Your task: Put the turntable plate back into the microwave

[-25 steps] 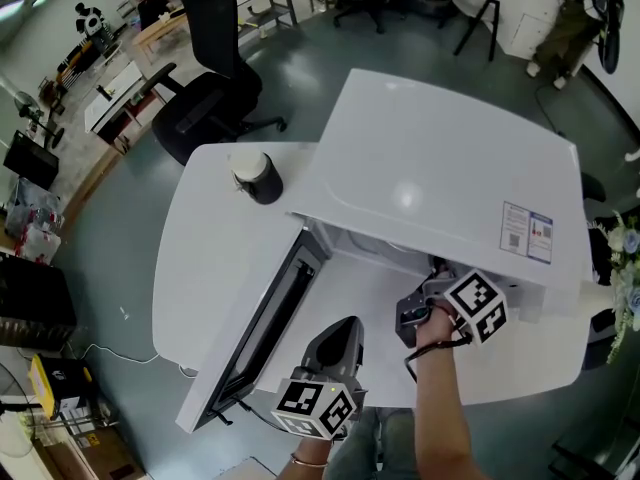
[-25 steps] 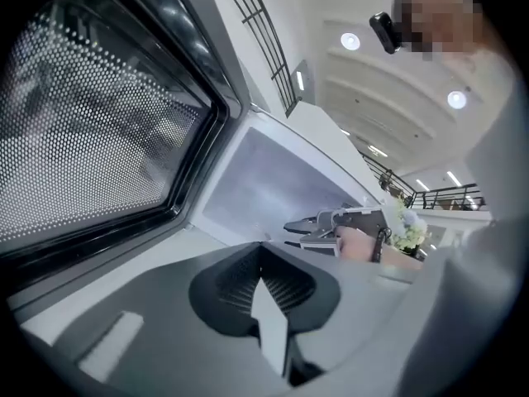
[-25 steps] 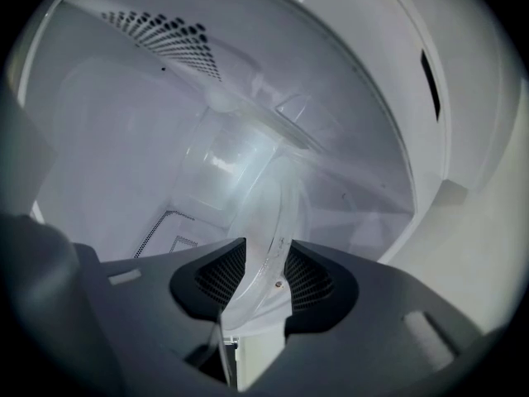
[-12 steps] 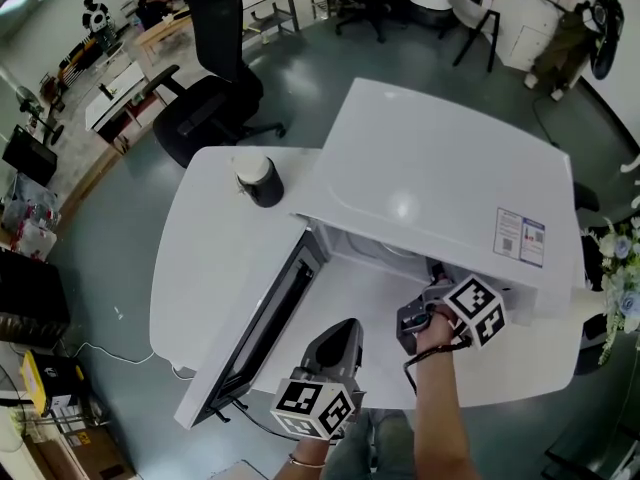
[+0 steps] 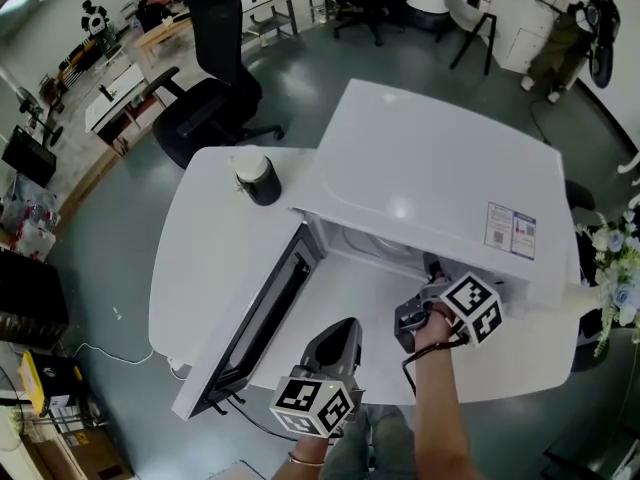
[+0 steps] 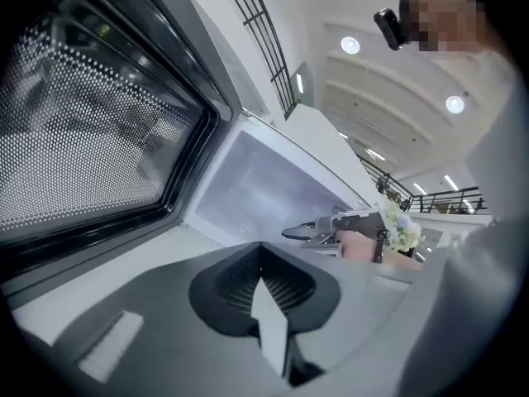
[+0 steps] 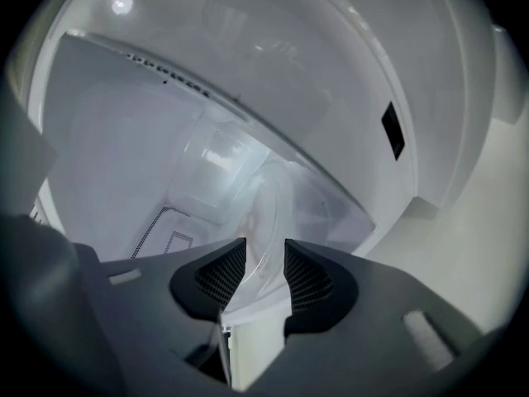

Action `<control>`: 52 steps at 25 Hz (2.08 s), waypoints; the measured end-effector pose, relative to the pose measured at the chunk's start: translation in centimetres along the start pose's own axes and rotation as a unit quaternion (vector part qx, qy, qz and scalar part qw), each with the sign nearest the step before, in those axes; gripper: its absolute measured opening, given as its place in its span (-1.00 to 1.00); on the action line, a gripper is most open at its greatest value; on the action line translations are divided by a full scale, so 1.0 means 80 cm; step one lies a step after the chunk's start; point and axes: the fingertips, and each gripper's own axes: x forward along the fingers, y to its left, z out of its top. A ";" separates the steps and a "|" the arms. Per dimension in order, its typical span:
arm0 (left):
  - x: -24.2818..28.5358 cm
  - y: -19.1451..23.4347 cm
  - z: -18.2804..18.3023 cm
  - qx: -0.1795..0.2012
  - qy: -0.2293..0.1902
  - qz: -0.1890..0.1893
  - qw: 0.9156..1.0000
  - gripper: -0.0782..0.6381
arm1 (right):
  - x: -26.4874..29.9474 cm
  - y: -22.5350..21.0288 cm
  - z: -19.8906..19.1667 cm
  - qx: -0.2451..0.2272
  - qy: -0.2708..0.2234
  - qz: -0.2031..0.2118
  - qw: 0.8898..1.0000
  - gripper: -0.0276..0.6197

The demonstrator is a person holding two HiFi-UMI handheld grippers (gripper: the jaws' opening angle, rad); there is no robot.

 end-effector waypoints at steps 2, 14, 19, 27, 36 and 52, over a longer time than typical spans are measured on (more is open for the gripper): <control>-0.003 -0.002 0.000 0.000 -0.001 0.002 1.000 -0.78 | -0.004 0.001 0.000 -0.006 0.001 0.002 1.000 -0.52; -0.026 -0.021 0.012 0.014 -0.010 0.015 1.000 -0.78 | -0.058 0.024 -0.021 -0.079 0.028 0.018 0.996 -0.53; -0.042 -0.029 0.032 0.028 -0.012 0.024 0.999 -0.78 | -0.102 0.042 -0.032 -0.149 0.045 0.033 0.987 -0.53; -0.064 -0.051 0.072 0.055 -0.028 0.025 0.998 -0.78 | -0.178 0.100 -0.042 -0.294 0.054 0.101 0.949 -0.54; -0.072 -0.063 0.113 0.072 -0.050 0.020 0.996 -0.78 | -0.236 0.140 -0.034 -0.398 0.016 0.122 0.909 -0.83; -0.064 -0.070 0.144 0.099 -0.043 0.028 0.994 -0.78 | -0.262 0.129 0.009 -0.425 -0.044 0.088 0.900 -0.88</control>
